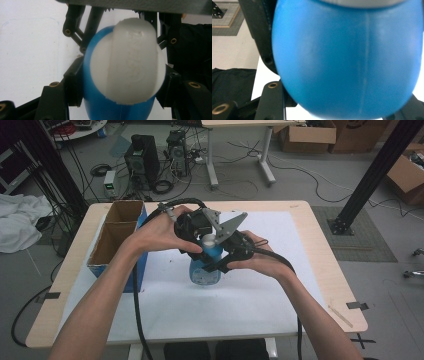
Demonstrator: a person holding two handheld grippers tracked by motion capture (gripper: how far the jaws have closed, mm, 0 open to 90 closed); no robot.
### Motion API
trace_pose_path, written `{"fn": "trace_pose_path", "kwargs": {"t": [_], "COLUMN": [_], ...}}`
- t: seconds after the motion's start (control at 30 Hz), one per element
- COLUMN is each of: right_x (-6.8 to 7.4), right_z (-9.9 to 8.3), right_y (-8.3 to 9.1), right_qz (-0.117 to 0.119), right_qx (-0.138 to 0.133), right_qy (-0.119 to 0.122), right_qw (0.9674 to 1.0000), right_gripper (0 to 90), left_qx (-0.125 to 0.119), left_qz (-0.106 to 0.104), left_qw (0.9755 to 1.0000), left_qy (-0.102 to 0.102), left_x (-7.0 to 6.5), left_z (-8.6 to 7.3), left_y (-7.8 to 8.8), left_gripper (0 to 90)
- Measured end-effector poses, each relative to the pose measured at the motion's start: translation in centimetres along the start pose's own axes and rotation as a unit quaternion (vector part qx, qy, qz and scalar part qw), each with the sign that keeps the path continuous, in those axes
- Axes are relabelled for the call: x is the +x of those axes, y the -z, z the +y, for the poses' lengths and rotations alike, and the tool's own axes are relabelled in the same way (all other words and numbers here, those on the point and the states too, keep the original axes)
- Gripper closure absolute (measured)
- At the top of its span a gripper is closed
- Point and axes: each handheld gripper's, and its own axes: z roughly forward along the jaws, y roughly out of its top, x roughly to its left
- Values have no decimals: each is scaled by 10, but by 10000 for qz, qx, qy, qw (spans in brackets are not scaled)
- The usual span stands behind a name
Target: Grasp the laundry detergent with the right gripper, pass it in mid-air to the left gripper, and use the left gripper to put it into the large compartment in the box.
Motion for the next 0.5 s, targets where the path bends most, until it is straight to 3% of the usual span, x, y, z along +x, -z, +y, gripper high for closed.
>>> {"fn": "trace_pose_path", "kwargs": {"t": [0.13,0.5], "right_x": [-1,0], "right_z": [0,-1], "right_y": [1,0], "right_qz": [38,16], "right_qx": [-94,-41], "right_qy": [-38,-63], "right_qw": [9999,10000], "right_gripper": [395,326], "left_qx": [-18,-8], "left_qz": [16,26], "left_qw": [10000,10000], "left_qy": [-16,-1], "left_x": [0,2], "left_z": [0,-2], "left_y": [-1,1], "left_gripper": [379,380]}}
